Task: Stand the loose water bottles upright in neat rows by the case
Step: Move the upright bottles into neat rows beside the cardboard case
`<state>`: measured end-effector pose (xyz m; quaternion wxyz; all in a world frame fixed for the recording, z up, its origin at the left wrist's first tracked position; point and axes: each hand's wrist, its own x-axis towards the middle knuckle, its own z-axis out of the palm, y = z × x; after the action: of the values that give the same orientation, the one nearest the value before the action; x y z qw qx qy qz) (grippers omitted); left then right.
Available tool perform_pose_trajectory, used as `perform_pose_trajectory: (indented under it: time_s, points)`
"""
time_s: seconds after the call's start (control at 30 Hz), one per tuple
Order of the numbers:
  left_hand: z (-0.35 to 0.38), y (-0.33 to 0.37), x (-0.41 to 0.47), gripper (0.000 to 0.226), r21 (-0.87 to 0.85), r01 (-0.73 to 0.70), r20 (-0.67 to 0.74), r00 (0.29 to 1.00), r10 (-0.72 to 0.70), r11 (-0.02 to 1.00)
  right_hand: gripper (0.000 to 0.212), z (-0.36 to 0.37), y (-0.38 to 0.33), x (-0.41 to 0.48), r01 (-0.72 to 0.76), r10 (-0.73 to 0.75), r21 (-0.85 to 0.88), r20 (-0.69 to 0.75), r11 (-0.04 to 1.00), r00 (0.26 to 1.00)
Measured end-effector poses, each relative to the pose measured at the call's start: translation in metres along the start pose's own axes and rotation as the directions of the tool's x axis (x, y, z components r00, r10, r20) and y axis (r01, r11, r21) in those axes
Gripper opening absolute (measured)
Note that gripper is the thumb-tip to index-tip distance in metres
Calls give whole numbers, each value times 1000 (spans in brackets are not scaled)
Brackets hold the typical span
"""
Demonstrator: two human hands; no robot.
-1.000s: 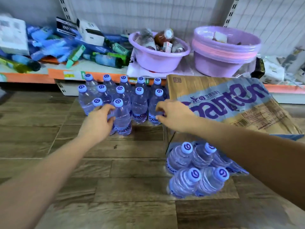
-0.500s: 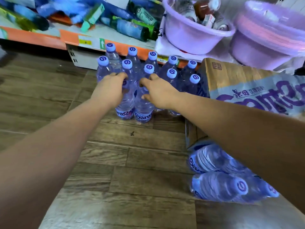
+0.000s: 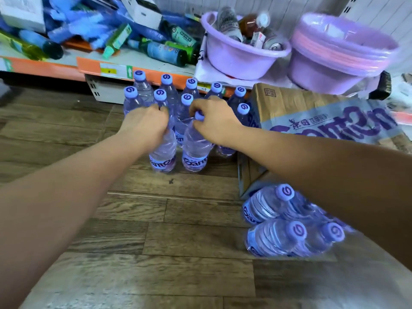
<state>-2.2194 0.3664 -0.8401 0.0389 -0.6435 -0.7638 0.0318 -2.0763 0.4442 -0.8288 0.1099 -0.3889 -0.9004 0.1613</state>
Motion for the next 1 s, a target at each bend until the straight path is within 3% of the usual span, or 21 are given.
perform_pose_trajectory:
  time_s: [0.13,0.33,0.5,0.6,0.77,1.0]
  points:
    - [-44,19,-8,35,-8,-26,1,1000,26,1000,25,-47,-1,-26,19,-19,0,-81,1000,997]
    - [-126,62,-20,29,-97,-102,-173,981,84,990,24,-144,6,-83,-7,24,59,-296,998,955]
    - [-190,122,-31,21,-114,-220,-256,949,186,969,23,-210,23,-137,-49,24,-59,-371,997,928]
    - [-214,161,-37,14,-143,-278,-279,932,231,950,22,-240,43,-171,-88,54,-76,-365,993,929]
    - [-223,228,-42,20,-146,-384,-272,902,336,912,23,-267,78,-225,-164,108,-138,-344,977,933]
    - [-204,311,-55,26,-113,-534,-221,836,503,838,24,-255,130,-285,-237,198,-198,-197,951,960]
